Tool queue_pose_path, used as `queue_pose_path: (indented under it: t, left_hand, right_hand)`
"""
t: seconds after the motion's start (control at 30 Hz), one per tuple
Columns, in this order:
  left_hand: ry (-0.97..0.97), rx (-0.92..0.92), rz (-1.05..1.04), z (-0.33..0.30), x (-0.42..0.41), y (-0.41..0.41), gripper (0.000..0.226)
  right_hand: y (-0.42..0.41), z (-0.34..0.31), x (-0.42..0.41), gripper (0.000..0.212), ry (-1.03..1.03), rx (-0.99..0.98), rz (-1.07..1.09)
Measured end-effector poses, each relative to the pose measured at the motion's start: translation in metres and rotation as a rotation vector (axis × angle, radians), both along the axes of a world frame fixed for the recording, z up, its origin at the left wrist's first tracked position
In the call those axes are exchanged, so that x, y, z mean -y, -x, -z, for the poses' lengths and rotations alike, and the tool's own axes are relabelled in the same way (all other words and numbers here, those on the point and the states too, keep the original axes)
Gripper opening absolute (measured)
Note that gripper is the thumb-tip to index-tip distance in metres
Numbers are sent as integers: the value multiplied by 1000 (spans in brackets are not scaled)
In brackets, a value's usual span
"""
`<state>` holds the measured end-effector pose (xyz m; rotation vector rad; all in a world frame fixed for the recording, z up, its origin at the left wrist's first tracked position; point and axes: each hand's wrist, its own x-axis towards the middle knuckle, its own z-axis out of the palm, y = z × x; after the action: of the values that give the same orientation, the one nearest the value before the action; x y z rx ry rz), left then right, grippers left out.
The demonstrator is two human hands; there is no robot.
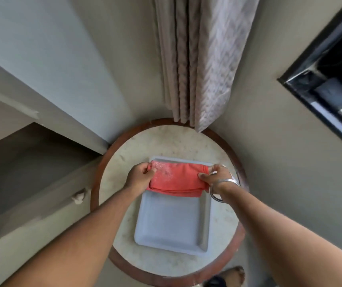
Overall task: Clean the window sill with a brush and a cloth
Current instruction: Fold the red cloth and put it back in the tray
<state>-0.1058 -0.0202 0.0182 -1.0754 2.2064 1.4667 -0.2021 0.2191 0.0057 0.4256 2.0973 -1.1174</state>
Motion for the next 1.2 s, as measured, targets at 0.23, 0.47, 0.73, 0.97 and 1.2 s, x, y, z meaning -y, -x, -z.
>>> queue_pose_path:
  t: [0.23,0.47,0.73,0.97,1.2]
  left_hand:
    - [287,-6,2,-9,-15,6,45]
    - [378,-306,552,-100,-77,87,44]
    - [685,-804,1132,-220,-227,203,57]
    - [1108,-466,1509,-230,-273,226,81]
    - [1288,-696,1414,-220,-235,195,52]
  right_hand:
    - [-12,-15,-25,24,-274,-261,-7]
    - [-2,-143,-100,19,-394,-815,-163]
    - [46,-244,-194,33,-720,-997,-62]
    - [54,-234,-215,41,-870,-702,-296]
    - [32,-217,-197,19,-735,-956,-364]
